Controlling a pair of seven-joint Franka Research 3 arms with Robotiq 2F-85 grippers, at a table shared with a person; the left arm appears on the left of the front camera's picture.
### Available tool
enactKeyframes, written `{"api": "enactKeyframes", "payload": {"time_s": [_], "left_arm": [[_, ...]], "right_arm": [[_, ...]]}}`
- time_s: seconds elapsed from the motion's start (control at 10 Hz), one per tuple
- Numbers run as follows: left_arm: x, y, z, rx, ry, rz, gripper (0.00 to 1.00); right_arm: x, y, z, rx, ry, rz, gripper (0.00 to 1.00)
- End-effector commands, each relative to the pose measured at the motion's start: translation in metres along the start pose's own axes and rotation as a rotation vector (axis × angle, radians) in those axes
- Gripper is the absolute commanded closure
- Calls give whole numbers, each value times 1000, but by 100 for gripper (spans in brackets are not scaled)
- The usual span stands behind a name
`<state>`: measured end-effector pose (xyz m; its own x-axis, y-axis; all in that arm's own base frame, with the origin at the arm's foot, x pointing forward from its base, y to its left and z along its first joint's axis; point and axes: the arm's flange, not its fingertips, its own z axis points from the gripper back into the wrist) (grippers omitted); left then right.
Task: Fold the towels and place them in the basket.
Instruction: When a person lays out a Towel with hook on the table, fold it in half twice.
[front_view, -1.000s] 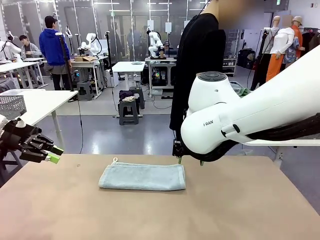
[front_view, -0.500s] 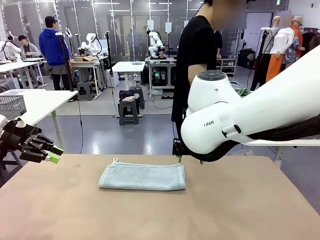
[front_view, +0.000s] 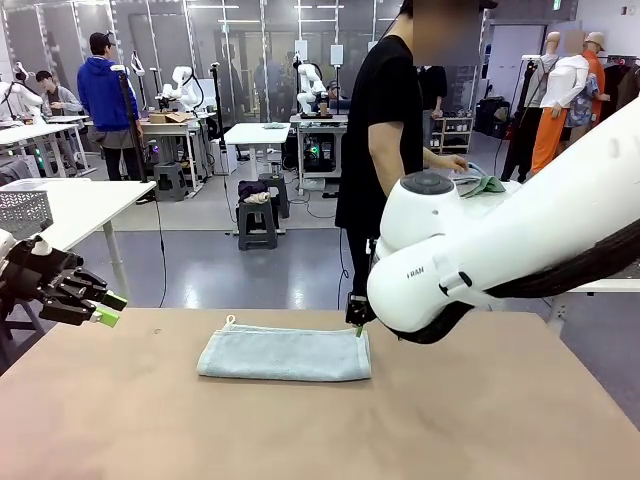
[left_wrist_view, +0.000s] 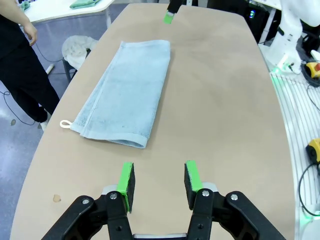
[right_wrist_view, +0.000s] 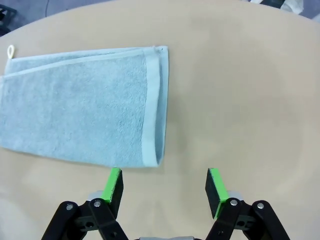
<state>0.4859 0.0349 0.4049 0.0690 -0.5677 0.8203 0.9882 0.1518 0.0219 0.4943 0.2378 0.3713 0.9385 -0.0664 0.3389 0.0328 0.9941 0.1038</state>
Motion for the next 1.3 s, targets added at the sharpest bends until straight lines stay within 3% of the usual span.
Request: {"api": "enactKeyframes", "payload": {"time_s": [0.0,0.7,1.2], "left_arm": [[2,-1,3,5,-3,-8,48],[2,-1,3,5,-3,-8,48],[2,-1,3,5,-3,-8,48]], "right_arm": [[13,2,-29,-14,-42,3,16],[49,18,-91,-46,-22,-68,16],[49,23,-109,-54,13,-114,16]]}}
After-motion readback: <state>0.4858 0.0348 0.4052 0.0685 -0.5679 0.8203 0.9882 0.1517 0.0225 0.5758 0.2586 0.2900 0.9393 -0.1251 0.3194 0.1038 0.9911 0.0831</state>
